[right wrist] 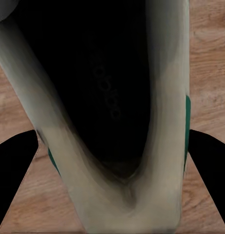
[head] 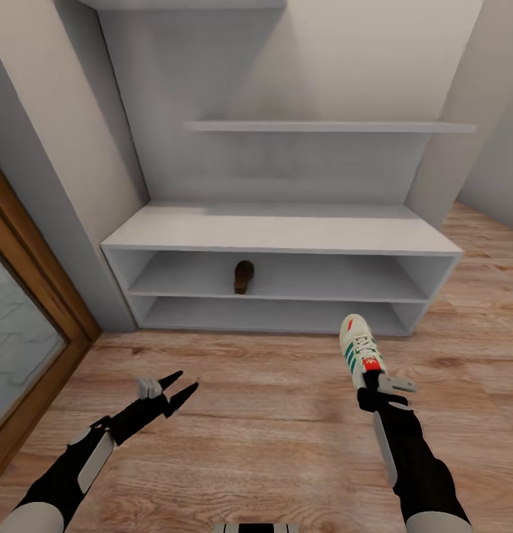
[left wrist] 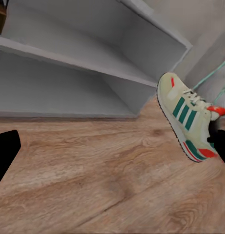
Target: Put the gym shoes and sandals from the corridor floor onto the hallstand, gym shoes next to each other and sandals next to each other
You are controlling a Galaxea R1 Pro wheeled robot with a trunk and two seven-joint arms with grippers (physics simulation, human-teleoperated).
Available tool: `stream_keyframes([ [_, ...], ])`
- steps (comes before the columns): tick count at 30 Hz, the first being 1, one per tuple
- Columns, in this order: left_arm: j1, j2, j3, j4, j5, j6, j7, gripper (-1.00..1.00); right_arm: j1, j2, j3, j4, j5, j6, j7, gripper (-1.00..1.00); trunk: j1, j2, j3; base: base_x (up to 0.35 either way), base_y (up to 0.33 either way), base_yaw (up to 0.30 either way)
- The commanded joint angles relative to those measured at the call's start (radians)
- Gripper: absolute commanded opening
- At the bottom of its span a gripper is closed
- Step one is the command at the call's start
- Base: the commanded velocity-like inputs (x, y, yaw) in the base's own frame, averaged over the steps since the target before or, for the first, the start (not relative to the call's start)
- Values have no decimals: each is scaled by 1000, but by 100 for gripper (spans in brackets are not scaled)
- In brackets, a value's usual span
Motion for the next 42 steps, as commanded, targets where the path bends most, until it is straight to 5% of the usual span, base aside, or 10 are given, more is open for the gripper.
stream_keyframes([
  [1, -1, 0, -5, 2, 3, -1, -28, 100, -1, 1, -2, -2, 11, 7, 3, -100, 0, 0, -1, 4, 241, 0],
  [9, -1, -3, -12, 5, 3, 36, -75, 100, -1, 1, -2, -2, 11, 7, 3, -100, 0, 0, -1, 1, 64, 0],
  [18, -1, -52, -14, 8, 2, 67, -75, 100, -1, 2, -2, -2, 10, 7, 3, -100, 0, 0, -1, 139, 105, 0],
  [28, -1, -57, -14, 9, 1, 73, -74, 100, -1, 1, -2, -2, 10, 7, 3, -100, 0, 0, -1, 270, 142, 0],
  [42, -1, -70, -14, 10, 1, 73, -74, 100, -1, 2, -2, -2, 11, 7, 3, -100, 0, 0, -1, 306, -170, 0],
])
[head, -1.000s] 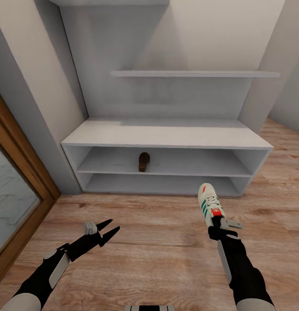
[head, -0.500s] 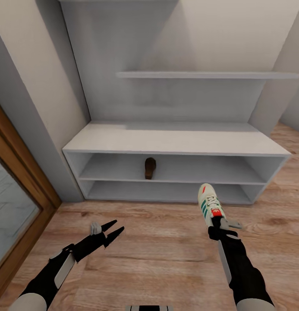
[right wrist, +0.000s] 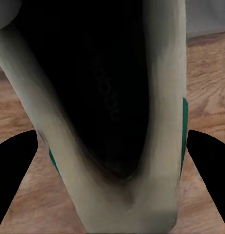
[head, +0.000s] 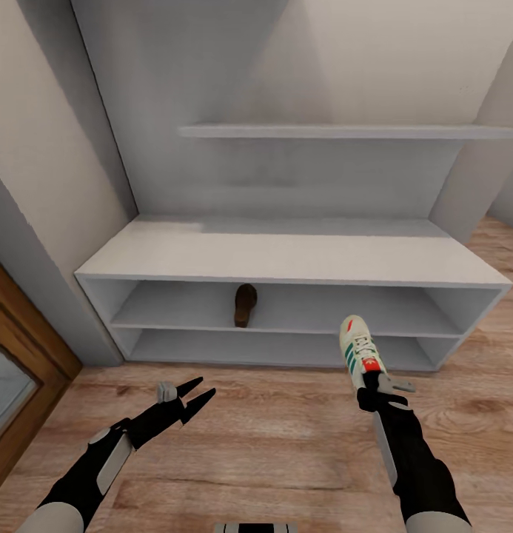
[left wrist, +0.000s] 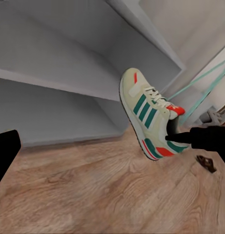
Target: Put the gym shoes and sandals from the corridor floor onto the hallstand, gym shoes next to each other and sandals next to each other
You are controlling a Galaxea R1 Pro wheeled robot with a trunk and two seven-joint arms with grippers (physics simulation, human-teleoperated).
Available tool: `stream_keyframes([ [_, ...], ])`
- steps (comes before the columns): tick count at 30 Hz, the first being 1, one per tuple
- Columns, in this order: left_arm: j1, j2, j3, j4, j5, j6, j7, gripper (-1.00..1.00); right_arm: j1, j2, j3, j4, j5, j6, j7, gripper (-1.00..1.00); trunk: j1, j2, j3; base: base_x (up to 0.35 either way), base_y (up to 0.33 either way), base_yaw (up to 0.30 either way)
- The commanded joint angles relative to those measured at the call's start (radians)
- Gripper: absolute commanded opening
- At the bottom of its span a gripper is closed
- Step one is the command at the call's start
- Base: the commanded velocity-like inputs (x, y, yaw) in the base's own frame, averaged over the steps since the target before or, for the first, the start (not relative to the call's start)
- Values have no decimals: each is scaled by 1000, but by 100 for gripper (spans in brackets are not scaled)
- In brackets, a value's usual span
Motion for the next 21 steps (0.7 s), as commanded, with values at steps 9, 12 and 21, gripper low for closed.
stream_keyframes([
  [9, -1, -6, 0, 3, 1, -4, -3, 100, -1, 1, -1, -1, 11, 6, 4, -100, 0, 0, -1, 292, -121, 0],
  [12, -1, -7, 0, 3, 1, -4, -3, 100, -1, 1, -1, -1, 11, 6, 3, -100, 0, 0, -1, 281, 159, 0],
  [21, -1, -8, 0, 16, 1, -4, -3, 100, -1, 0, -1, -1, 11, 6, 3, -100, 0, 0, -1, 158, 127, 0],
])
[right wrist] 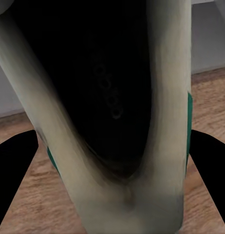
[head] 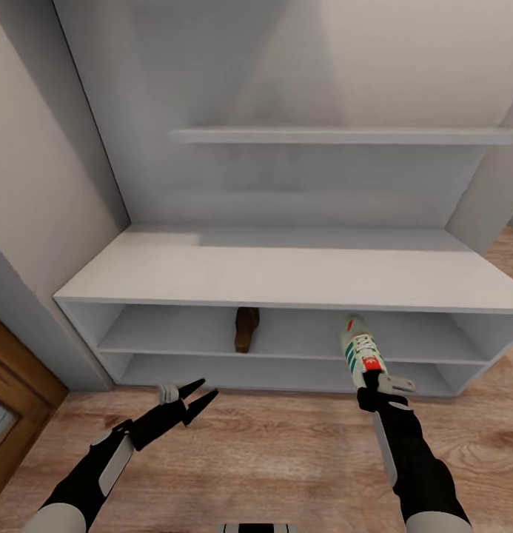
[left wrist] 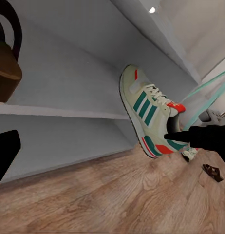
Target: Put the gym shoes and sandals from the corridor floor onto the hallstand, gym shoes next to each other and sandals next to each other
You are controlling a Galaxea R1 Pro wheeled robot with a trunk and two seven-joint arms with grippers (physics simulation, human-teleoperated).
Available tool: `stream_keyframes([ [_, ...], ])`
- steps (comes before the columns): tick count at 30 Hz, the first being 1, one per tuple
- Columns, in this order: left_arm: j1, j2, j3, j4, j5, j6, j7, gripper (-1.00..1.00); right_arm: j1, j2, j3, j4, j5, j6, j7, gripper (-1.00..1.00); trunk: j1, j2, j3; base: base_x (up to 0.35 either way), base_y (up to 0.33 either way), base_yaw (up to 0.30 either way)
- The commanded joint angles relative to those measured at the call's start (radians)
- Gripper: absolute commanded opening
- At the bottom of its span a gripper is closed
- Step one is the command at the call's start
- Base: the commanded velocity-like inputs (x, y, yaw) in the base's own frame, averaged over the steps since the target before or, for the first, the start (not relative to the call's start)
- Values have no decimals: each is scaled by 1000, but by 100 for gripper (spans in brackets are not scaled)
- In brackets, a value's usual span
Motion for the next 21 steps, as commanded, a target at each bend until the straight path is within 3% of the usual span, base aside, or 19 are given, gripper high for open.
stream_keyframes([
  [1, -1, 0, -1, 10, 2, -4, -3, 100, -1, 1, -2, -1, 10, 7, 3, -100, 0, 0, -1, 17, 12, 0],
  [14, -1, -23, -7, 69, 1, -7, -2, 100, -1, 1, -2, -1, 10, 7, 4, -100, 0, 0, -1, 164, 82, 0],
  [18, -1, -38, -59, 95, 1, -9, 0, 100, -1, 1, -2, -1, 11, 7, 4, -100, 0, 0, -1, 37, 18, 0],
  [21, -1, -51, -140, 111, 1, -9, 1, 100, -1, 1, -2, -1, 11, 7, 4, -100, 0, 0, -1, 10, 5, 0],
])
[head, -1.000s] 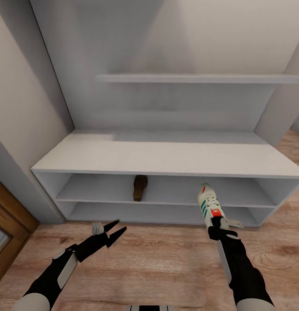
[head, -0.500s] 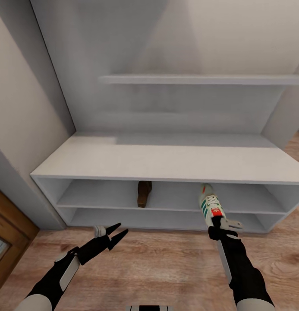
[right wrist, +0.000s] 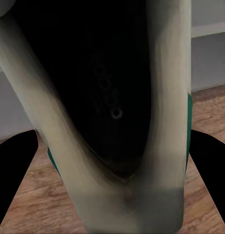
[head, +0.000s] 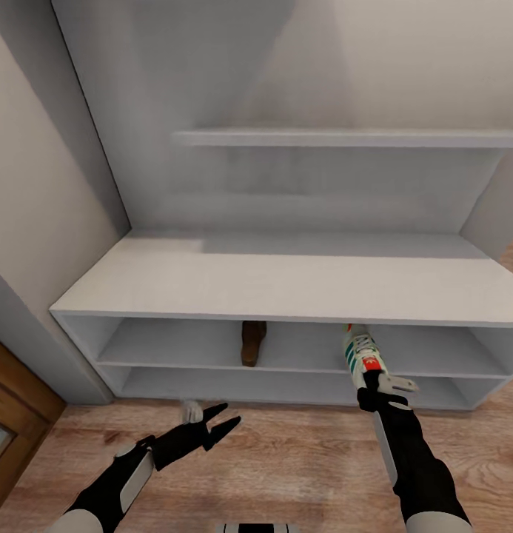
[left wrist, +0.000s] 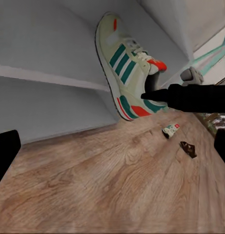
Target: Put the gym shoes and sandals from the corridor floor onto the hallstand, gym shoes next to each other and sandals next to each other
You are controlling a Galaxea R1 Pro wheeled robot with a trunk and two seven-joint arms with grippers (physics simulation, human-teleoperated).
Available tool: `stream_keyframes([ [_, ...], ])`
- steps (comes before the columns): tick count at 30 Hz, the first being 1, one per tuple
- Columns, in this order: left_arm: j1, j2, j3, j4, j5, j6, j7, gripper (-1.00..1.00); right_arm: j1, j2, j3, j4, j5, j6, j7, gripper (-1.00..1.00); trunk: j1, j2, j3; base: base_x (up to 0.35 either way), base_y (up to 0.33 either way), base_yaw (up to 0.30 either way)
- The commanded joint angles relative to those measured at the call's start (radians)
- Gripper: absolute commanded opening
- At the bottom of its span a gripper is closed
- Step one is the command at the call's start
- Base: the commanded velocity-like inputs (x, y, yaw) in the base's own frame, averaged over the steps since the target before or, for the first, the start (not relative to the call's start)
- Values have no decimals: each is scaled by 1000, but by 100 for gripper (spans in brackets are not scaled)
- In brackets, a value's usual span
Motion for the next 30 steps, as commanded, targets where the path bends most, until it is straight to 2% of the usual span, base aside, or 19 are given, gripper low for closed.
stream_keyframes([
  [1, -1, 0, -21, 5, 9, -4, 1, 100, -1, 1, -2, -1, 10, 6, 3, -100, 0, 0, -1, 5, 2, 0],
  [3, -1, -3, -64, 18, 9, -5, 1, 100, -1, 1, -2, -1, 10, 6, 3, -100, 0, 0, -1, 2, 1, 0],
  [4, -1, -4, -73, 21, 10, -5, 1, 100, -1, 1, -2, -1, 10, 6, 3, -100, 0, 0, -1, 0, 0, 0],
  [14, -1, -5, -80, 23, 10, -6, 1, 100, -1, 1, -2, -1, 10, 6, 2, -100, 0, 0, -1, 191, 0, 0],
  [23, -1, -5, -80, 23, 10, -5, 1, 100, -1, 1, -2, -1, 10, 6, 2, -100, 0, 0, -1, 59, 0, 0],
  [30, -1, -24, -80, 25, 10, -6, 1, 100, -1, 1, -2, -1, 10, 6, 2, -100, 0, 0, -1, 211, 0, 0],
])
